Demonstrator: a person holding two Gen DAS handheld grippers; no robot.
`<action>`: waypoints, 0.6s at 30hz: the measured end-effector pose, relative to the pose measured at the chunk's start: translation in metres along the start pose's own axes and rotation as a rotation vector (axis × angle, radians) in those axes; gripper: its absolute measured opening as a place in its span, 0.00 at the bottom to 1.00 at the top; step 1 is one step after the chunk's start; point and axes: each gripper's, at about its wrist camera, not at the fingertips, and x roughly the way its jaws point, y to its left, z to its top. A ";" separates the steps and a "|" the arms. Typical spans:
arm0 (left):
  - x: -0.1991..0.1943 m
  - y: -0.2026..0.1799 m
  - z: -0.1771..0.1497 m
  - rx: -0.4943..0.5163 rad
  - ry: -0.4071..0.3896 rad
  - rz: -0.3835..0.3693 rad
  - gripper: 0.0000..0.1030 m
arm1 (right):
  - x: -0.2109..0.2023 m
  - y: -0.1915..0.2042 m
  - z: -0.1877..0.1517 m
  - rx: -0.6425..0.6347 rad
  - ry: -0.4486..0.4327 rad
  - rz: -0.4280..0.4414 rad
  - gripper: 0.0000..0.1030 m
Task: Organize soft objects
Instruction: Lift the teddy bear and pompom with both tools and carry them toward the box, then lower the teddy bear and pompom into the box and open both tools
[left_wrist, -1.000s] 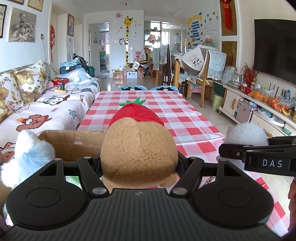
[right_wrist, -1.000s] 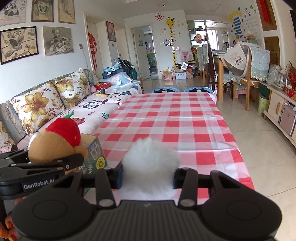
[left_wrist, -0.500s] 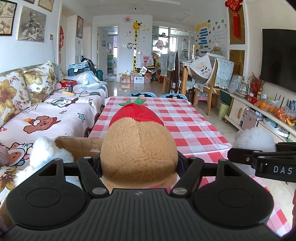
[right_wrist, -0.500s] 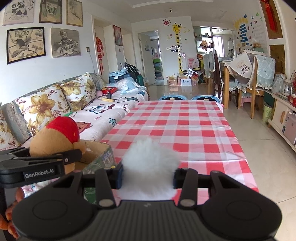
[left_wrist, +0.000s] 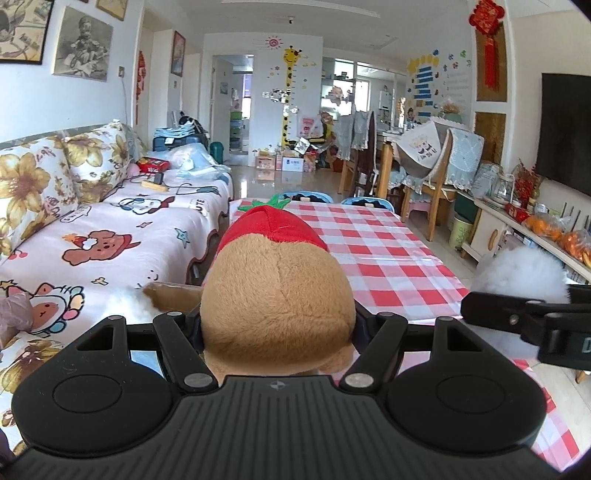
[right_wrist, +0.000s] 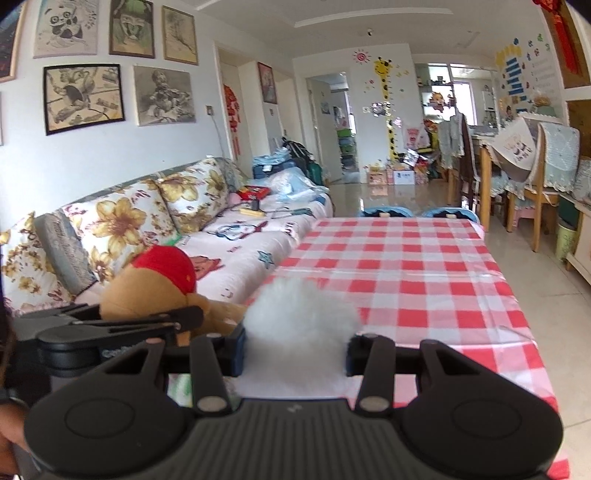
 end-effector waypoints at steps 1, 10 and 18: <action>0.000 0.002 0.000 -0.009 0.000 0.003 0.85 | 0.001 0.003 0.002 -0.003 -0.006 0.008 0.43; 0.005 0.018 0.009 -0.106 -0.001 0.045 0.85 | 0.028 0.031 0.022 0.000 -0.028 0.088 0.43; 0.017 0.010 0.001 -0.169 0.053 0.045 0.85 | 0.077 0.049 0.017 -0.033 0.039 0.143 0.43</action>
